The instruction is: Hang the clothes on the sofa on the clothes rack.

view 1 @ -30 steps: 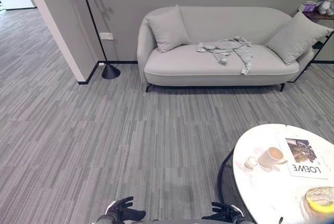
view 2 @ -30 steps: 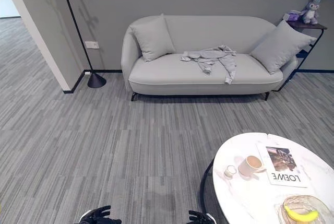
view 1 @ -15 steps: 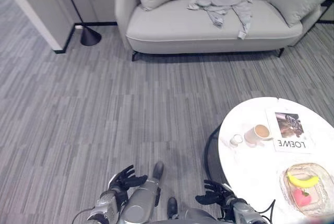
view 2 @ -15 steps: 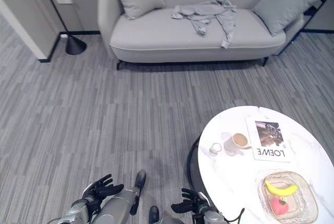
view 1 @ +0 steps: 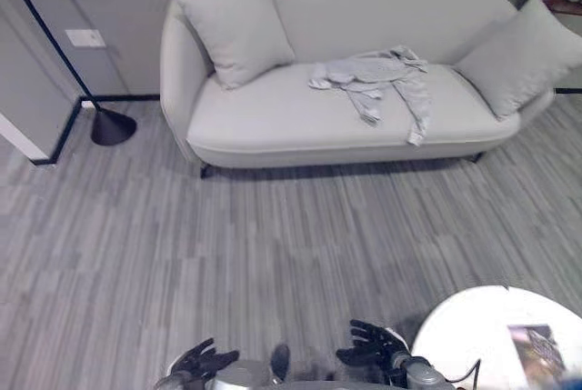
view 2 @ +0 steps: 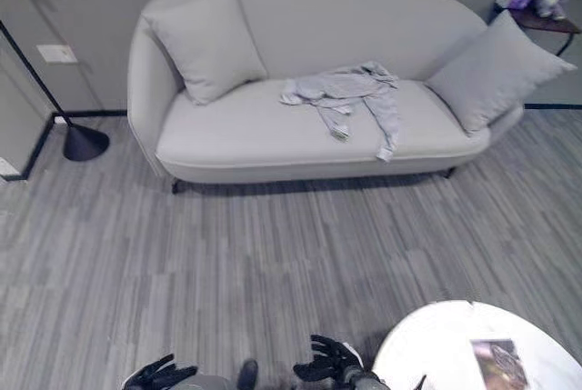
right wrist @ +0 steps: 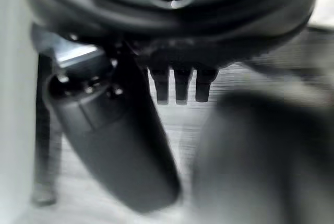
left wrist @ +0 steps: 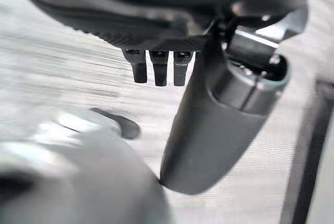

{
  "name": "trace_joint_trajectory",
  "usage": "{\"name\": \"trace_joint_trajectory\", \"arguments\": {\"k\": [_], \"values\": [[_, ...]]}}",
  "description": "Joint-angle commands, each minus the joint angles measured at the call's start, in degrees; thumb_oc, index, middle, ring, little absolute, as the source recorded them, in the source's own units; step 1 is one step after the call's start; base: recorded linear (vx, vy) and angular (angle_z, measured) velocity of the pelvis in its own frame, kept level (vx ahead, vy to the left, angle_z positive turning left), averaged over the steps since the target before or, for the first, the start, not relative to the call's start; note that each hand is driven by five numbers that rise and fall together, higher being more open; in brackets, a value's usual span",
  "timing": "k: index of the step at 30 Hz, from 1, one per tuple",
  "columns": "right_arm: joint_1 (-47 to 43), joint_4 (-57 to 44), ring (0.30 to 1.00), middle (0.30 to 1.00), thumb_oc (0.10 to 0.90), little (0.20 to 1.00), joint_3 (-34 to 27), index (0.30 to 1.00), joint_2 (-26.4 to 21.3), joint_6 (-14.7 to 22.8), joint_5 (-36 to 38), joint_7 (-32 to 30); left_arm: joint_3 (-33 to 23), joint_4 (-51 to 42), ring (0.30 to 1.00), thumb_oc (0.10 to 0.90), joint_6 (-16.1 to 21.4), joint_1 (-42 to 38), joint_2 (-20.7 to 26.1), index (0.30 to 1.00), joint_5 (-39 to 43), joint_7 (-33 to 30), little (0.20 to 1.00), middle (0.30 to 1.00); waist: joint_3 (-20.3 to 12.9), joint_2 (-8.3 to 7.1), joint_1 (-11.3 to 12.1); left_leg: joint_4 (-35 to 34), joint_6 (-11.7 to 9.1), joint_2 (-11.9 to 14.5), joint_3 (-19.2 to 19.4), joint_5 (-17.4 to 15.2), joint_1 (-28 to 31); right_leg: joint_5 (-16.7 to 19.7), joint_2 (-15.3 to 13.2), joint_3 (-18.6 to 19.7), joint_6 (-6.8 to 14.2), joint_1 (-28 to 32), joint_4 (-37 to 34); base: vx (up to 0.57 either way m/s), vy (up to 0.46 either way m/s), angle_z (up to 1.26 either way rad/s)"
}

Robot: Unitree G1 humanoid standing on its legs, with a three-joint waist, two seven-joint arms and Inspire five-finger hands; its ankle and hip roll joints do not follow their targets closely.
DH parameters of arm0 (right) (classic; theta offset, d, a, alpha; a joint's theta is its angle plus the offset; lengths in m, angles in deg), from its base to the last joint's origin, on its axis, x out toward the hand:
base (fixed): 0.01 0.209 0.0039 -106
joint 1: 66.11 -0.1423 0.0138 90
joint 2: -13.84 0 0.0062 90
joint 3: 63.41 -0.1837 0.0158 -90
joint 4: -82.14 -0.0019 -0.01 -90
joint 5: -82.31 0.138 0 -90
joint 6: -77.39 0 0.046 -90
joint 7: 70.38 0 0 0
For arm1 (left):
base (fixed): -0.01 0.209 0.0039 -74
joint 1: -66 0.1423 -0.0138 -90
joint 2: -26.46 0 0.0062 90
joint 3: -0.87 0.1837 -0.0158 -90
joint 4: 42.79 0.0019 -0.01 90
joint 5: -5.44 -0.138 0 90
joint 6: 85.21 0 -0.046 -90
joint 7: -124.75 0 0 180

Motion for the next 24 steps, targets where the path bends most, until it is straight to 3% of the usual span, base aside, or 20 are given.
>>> {"name": "trace_joint_trajectory", "arguments": {"k": [1, 2, 3, 5, 6, 8, 9, 10, 11, 12, 13, 14, 15, 16, 17, 18, 20, 21, 23, 24], "values": [[1.1, 4.1, 0.9, 0.9, 0.8, 0.9, -2.5, 0.9, 2.7, -2.4, 0.3, 0.4, -0.6, 0.1, 0.9, 0.8, 1.9, -1.5, 3.6, 0.9, -2.4, 1.0, 0.9, 0.9, 4.8, -3.47, -2.5, -5.1, -5.4, 1.8, -1.4, -0.3, 5.2, 20.0, 4.8, 1.5, 6.5, 10.8, -49.0, 1.07, -0.034, 1.26], [1.1, 4.1, 0.9, 0.9, 0.8, 0.9, -2.5, 0.9, 2.7, -2.4, 0.3, 0.4, -0.6, 0.2, 0.9, 0.8, 1.9, -1.5, 3.6, 0.9, -2.4, 1.0, 0.9, 0.9, 4.8, -3.49, -2.6, -5.1, -5.4, 1.7, -1.4, -0.2, 5.1, 20.1, 4.8, 1.4, 6.5, 10.9, -49.2, 1.22, -0.053, 1.42], [1.9, 6.7, 0.9, 0.9, 0.8, 0.9, -3.6, 0.9, 3.2, -2.8, -0.5, 0.6, -1.7, 2.2, 0.9, 0.8, 2.4, -2.5, 3.3, 0.9, -5.2, 0.7, 0.9, 0.9, 4.8, -3.63, -5.0, -5.1, -7.1, 2.0, -4.2, -3.8, 11.6, 23.2, 6.6, 1.2, 9.9, 3.2, -57.3, 0.93, -0.046, 0.83], [2.3, 8.2, 0.9, 0.9, 0.8, 0.9, -3.5, 0.9, 3.0, -3.0, -1.4, 0.5, -1.5, 1.9, 0.9, 0.8, 2.5, -1.9, 2.8, 0.9, -5.7, 1.3, 0.9, 0.9, 4.0, -3.67, -5.2, -5.1, -8.1, 3.0, -4.7, -3.6, 14.0, 23.6, 6.5, -3.4, 9.9, 4.3, -57.3, 0.95, -0.088, 0.89], [2.7, 9.1, 0.9, 0.9, 0.8, 0.9, -3.9, 0.9, 2.7, -3.2, -1.9, 0.6, -1.3, 2.3, 0.9, 0.8, 2.5, -1.8, 2.7, 0.9, -7.5, 1.4, 0.9, 0.9, 3.2, -3.37, -5.7, -5.1, -8.7, 5.0, -4.7, -2.3, 16.7, 24.8, 7.7, -3.6, 9.2, 5.6, -57.3, 0.54, -0.088, 1.08], [2.9, 9.7, 0.9, 0.9, 0.8, 0.9, -3.9, 0.9, 2.4, -3.4, -2.6, 0.9, -0.2, 2.8, 0.9, 0.8, 2.5, -1.8, 3.0, 0.9, -10.2, 0.5, 0.9, 0.9, 2.4, -3.52, -6.0, -1.5, -9.5, 5.6, -4.1, -2.0, 16.8, 25.1, 7.8, -2.4, 8.0, 7.4, -57.3, 0.6, -0.107, 0.46], [2.7, 12.4, 0.9, 0.9, 0.8, 0.9, -4.5, 0.9, 1.3, -3.4, -2.3, 0.2, 0.3, 0.9, 0.9, 0.8, 2.6, -1.4, 2.9, 0.9, -8.6, 0.2, 0.9, 0.9, 2.2, -2.64, -5.3, 14.9, -13.1, 6.0, -1.6, 4.0, 11.1, 25.2, 8.6, -0.6, 6.6, 12.2, -57.3, 0.84, -0.172, 0.28], [2.0, 13.0, 0.9, 0.9, 0.8, 0.9, -5.1, 0.9, 0.8, -3.5, -1.7, -0.2, 0.0, -0.6, 0.9, 0.8, 2.3, -1.3, 2.9, 0.9, -6.4, 0.1, 0.9, 0.9, 3.4, -3.04, -4.2, 28.3, -14.3, 5.2, -0.9, 8.3, 4.5, 24.5, 8.3, -0.3, 5.5, 14.8, -57.3, 0.69, -0.172, 0.24], [1.1, 12.9, 0.9, 0.9, 0.8, 0.9, -5.5, 0.9, 0.4, -3.5, -0.6, -0.6, 0.1, -1.6, 0.9, 0.8, 2.2, -1.2, 3.1, 0.9, -5.2, -0.2, 0.9, 0.9, 4.5, -3.37, -3.1, 38.8, -14.1, 3.8, -0.7, 11.2, -1.6, 22.9, 8.5, 0.9, 4.1, 16.7, -57.3, 0.4, -0.183, 0.23], [0.4, 12.9, 0.9, 0.9, 0.8, 0.9, -5.5, 0.9, -0.1, -3.6, 0.0, -0.9, 0.4, -2.1, 0.9, 0.8, 2.2, -1.1, 3.3, 0.9, -4.8, 0.1, 0.9, 0.9, 5.2, -4.77, -2.0, 45.0, -12.8, 1.7, -0.4, 11.3, -7.6, 21.3, 8.1, 2.4, 3.1, 18.5, -57.3, 0.39, -0.176, 0.08], [-0.2, 12.8, 0.9, 0.9, 0.8, 0.9, -5.2, 0.9, -0.4, -3.7, -0.1, -1.0, 0.6, -2.2, 0.9, 0.8, 1.9, -0.9, 3.4, 0.9, -4.5, 0.4, 0.9, 0.9, 5.9, -4.62, -0.2, 47.2, -10.8, 2.0, 0.9, 8.3, -12.4, 20.0, 9.3, 3.8, 2.2, 20.8, -57.3, 0.43, -0.155, -0.58], [-0.7, 12.4, 0.9, 0.9, 0.8, 0.9, -5.0, 0.9, -0.7, -3.7, -0.1, -1.1, 0.6, -2.4, 0.9, 0.8, 2.0, -0.8, 3.4, 0.9, -4.1, 0.4, 0.9, 0.9, 6.5, -4.93, 1.4, 45.3, -9.2, 1.6, 1.9, 6.1, -15.5, 18.8, 9.5, 5.2, 2.0, 22.8, -57.3, 0.6, -0.029, -1.09], [-1.6, 12.0, 0.9, 0.9, 0.8, 0.9, -4.6, 0.9, -1.2, -3.2, 0.2, -1.4, 0.5, -2.8, 0.9, 0.8, 2.4, -0.3, 3.3, 0.9, -3.5, 0.1, 0.9, 0.9, 6.7, -5.36, 4.0, 31.5, -7.9, -0.9, 1.3, 4.9, -18.1, 17.7, 10.1, 8.3, 2.2, 24.8, -57.3, 0.58, 0.06, -1.6], [-2.4, 12.0, 0.9, 0.9, 0.8, 0.9, -4.3, 0.9, -1.7, -2.9, 0.2, -1.5, 0.6, -3.3, 0.9, 0.8, 2.5, 0.3, 3.2, 0.9, -3.5, 0.2, 0.9, 0.9, 6.4, -5.0, 5.3, 21.1, -7.6, -1.3, -0.2, 5.2, -16.8, 17.0, 10.6, 9.2, 2.7, 25.9, -57.3, 0.65, 0.115, -1.43], [-3.3, 11.6, 0.9, 0.9, 0.8, 0.9, -3.6, 0.9, -2.1, -2.7, -0.2, -1.4, 0.7, -3.4, 0.9, 0.8, 2.9, 0.8, 3.2, 0.9, -3.8, 0.1, 0.9, 0.9, 6.0, -4.03, 6.6, 9.0, -7.9, -1.4, -2.7, 8.4, -16.6, 15.7, 12.4, 10.4, 2.6, 27.5, -57.3, 0.44, 0.072, -1.4], [-3.4, 11.3, 0.9, 0.9, 0.8, 0.9, -3.4, 0.9, -2.2, -2.6, -0.5, -1.5, 0.8, -3.4, 0.9, 0.8, 2.7, 0.9, 3.1, 0.9, -4.0, 0.1, 0.9, 0.9, 5.8, -3.67, 7.1, 3.6, -8.7, -0.5, -2.6, 10.6, -16.5, 15.1, 12.8, 10.7, 2.3, 28.7, -57.3, 0.43, 0.038, -1.16], [-3.4, 11.2, 0.9, 0.9, 0.8, 0.9, -2.9, 0.9, -2.4, -2.7, -0.9, -1.4, 0.8, -1.9, 0.9, 0.8, 2.6, 0.8, 3.3, 0.9, -5.0, -0.4, 0.9, 0.9, 5.9, -3.5, 7.0, 1.2, -9.1, 0.2, -0.2, 11.2, -17.1, 14.2, 13.3, 10.0, 2.1, 29.6, -57.3, 0.34, 0.034, -0.72], [-3.6, 9.3, 0.9, 0.9, 0.8, 0.9, -1.7, 0.9, -2.1, -2.2, -2.4, -0.9, -0.1, -2.5, 0.9, 0.8, 2.8, 2.6, 3.7, 0.9, -5.1, 0.0, 0.9, 0.9, 3.6, -3.55, 8.2, -3.3, -7.6, 0.7, -1.8, 11.2, -11.0, 13.2, 13.1, 10.0, 2.2, 32.8, -57.3, 0.42, 0.1, -0.48], [-4.4, 6.6, 0.9, 0.9, 0.8, 0.9, -1.0, 0.9, -1.6, -1.8, -2.6, -0.8, -1.2, -3.4, 0.9, 0.8, 2.6, 2.7, 4.5, 0.9, -3.9, 0.2, 0.9, 0.9, 3.9, -3.59, 8.2, -3.9, -6.7, 2.2, -1.3, 11.0, -7.4, 11.5, 12.1, 8.4, 3.8, 28.0, -42.0, 0.33, 0.091, -0.72], [-5.4, 4.7, 0.9, 0.9, 0.8, 0.9, -0.8, 0.9, -1.6, -1.7, -2.9, -1.0, -1.8, -3.5, 0.9, 0.8, 2.5, 2.2, 5.2, 0.9, -3.6, 0.0, 0.9, 0.9, 4.9, -3.07, 7.6, -4.8, -6.6, 3.7, -1.5, 11.0, -5.7, 13.6, 11.6, 7.3, 5.5, 22.4, -33.8, 0.04, 0.008, -0.89]]}}
